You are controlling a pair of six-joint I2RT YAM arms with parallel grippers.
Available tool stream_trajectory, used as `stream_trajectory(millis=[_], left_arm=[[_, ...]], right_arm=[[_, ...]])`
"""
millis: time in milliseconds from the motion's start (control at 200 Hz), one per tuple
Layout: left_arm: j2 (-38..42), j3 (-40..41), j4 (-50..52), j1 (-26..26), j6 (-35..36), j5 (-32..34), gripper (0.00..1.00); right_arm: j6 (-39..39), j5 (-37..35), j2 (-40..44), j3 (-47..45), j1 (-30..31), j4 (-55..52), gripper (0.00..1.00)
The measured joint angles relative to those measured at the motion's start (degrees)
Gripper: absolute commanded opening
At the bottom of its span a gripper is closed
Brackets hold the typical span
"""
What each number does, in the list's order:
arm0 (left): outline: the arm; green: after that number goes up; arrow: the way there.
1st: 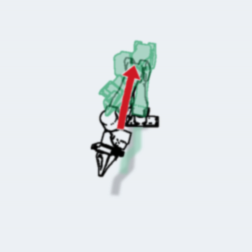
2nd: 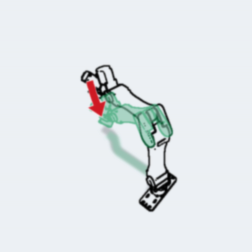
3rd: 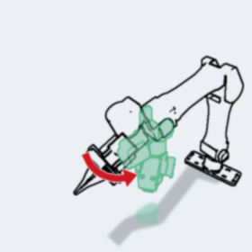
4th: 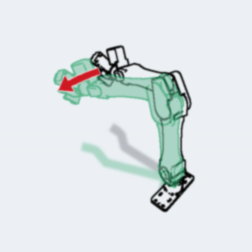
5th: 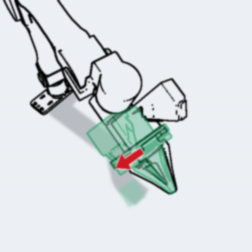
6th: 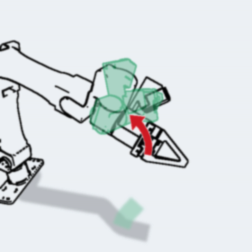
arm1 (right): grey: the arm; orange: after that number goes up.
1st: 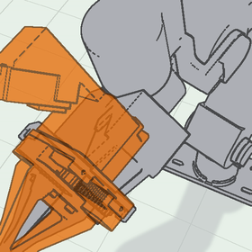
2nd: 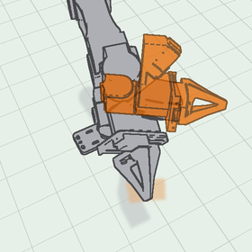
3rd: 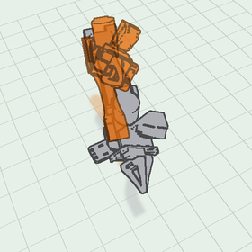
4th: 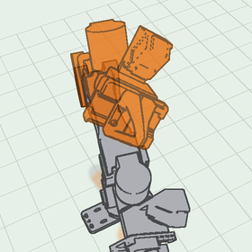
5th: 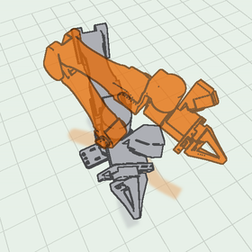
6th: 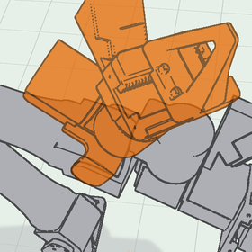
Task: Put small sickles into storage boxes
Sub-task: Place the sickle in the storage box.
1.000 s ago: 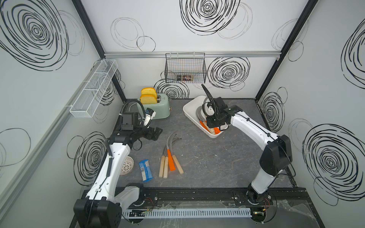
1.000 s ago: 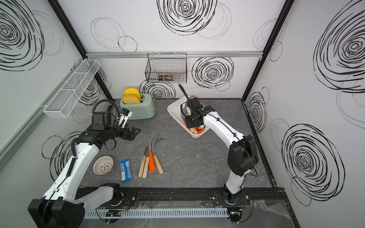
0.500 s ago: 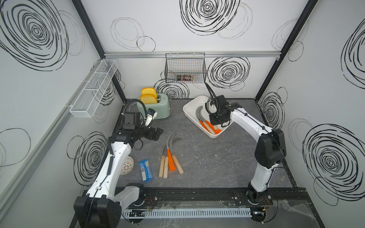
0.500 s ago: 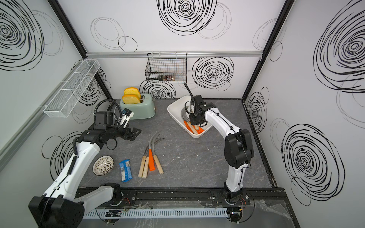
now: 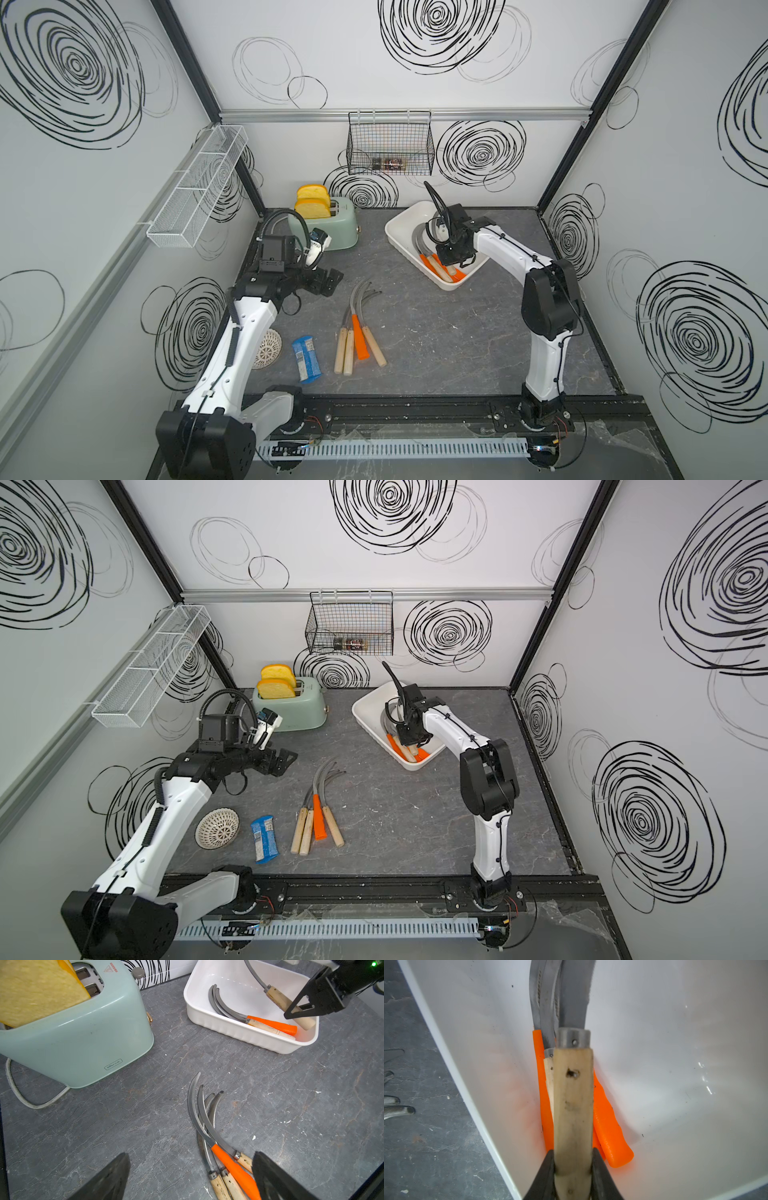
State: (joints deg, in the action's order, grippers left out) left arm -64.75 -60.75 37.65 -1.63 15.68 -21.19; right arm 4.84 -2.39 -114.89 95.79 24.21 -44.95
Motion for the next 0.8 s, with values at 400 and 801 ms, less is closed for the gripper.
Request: stream_trajectory(millis=[400, 801], left_arm=[[-0.20, 0.00, 0.00, -0.20, 0.00, 0.35, 0.96], [-0.20, 0.00, 0.00, -0.20, 0.00, 0.48, 0.96]], right_arm=[[-0.85, -1.75, -2.91, 1.79, 0.00, 0.07, 0.00], [-1.09, -2.25, -3.10, 1.79, 1.33, 0.02, 0.00]])
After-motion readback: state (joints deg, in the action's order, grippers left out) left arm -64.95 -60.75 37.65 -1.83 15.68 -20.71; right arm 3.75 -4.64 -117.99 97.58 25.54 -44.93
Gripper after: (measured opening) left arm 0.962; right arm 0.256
